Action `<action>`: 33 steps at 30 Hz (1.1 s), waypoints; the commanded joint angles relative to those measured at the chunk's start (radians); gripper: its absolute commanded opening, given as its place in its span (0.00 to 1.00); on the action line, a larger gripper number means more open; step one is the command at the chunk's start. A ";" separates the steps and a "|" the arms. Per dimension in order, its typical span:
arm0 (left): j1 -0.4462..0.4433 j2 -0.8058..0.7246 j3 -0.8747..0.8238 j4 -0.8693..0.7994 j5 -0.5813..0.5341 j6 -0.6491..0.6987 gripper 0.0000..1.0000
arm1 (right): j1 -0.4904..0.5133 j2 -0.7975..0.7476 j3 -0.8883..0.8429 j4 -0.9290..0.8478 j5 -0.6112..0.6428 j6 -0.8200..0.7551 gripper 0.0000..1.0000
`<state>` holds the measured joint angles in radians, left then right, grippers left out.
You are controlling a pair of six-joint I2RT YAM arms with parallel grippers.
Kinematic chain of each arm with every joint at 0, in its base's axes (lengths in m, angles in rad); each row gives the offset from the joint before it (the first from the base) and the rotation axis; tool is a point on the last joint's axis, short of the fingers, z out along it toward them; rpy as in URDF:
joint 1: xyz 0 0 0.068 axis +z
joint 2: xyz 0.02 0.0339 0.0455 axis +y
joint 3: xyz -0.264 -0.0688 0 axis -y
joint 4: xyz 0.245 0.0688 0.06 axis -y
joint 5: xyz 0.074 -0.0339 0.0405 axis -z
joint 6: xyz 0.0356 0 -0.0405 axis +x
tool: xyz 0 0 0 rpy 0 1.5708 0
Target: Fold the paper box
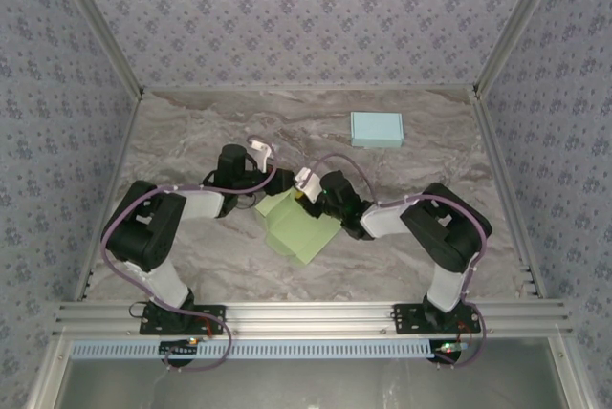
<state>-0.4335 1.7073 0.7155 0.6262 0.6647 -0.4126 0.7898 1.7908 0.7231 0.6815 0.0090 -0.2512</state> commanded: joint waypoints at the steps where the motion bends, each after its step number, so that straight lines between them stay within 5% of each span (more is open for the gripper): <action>1: -0.014 0.014 -0.031 -0.046 0.038 0.010 0.37 | 0.029 0.037 -0.013 0.124 0.003 0.035 0.37; 17: -0.025 0.020 -0.059 0.028 0.103 -0.101 0.34 | -0.013 0.101 -0.037 0.315 -0.006 0.074 0.41; 25: -0.025 -0.004 -0.041 -0.079 0.053 -0.150 0.34 | -0.025 0.118 -0.024 0.281 0.056 0.100 0.12; 33: -0.024 0.018 -0.026 -0.101 0.040 -0.232 0.35 | -0.022 0.128 -0.020 0.226 0.195 0.164 0.00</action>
<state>-0.4454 1.7027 0.6876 0.6472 0.6945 -0.5980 0.7795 1.8923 0.6918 0.9333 0.0532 -0.1047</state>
